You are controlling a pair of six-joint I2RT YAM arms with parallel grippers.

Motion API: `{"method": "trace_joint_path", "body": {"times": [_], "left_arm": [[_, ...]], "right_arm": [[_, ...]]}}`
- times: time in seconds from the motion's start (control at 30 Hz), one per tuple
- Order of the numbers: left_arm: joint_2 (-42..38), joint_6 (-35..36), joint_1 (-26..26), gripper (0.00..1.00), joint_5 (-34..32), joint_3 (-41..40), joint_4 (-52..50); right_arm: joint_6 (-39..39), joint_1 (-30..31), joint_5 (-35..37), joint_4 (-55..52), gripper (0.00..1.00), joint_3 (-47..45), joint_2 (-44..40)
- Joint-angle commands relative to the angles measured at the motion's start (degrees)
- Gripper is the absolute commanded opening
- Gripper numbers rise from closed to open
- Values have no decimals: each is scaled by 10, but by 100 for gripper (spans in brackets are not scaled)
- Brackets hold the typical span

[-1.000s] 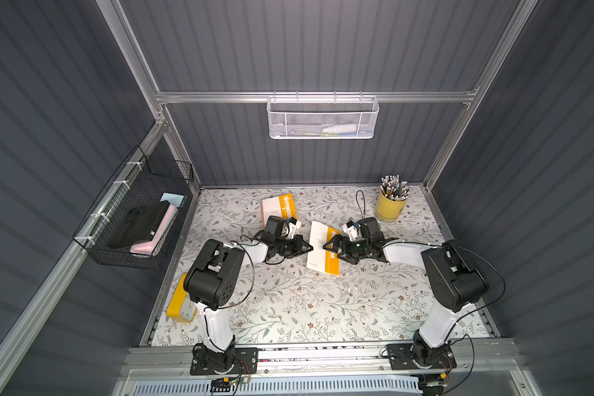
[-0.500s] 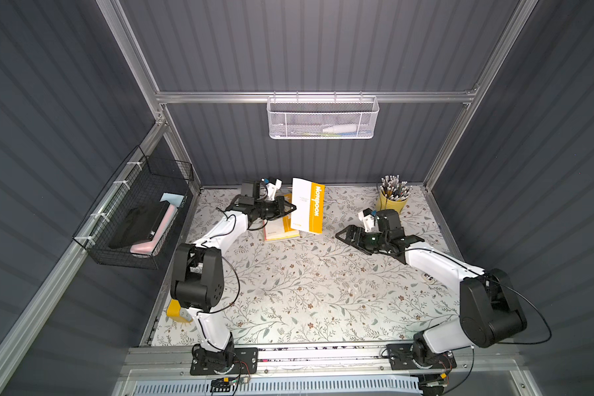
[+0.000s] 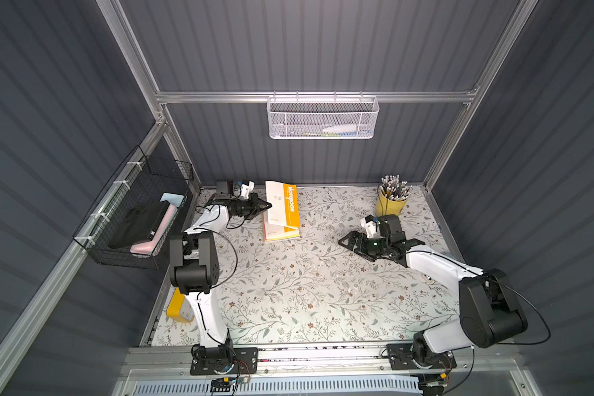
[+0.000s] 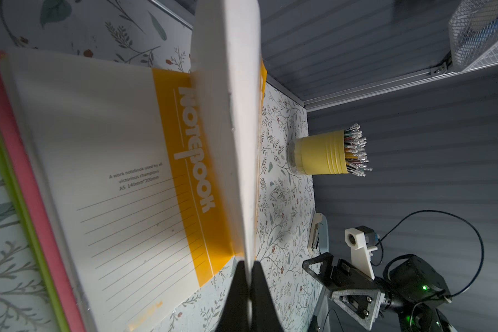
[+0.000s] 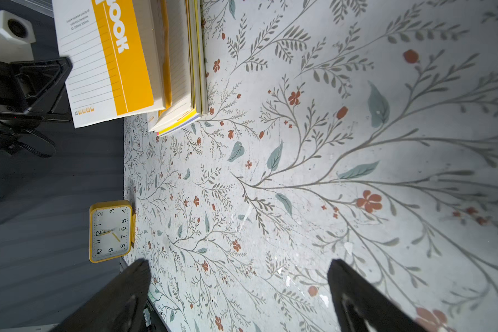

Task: Close the notebook
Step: Place the notebook at the notebook.

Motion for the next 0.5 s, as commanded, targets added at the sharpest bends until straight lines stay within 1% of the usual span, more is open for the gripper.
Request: {"method": "trace_joint_path", "body": {"times": [0.0,0.47], "left_arm": [[1,-9,9,2,22,-4,9],[47,-4,21,3,12,-21,28]], "right_arm": [[-7,-2,-5,-1,99,-13,-11],[-9,-2,-4,-2,99,-24,-9]]}}
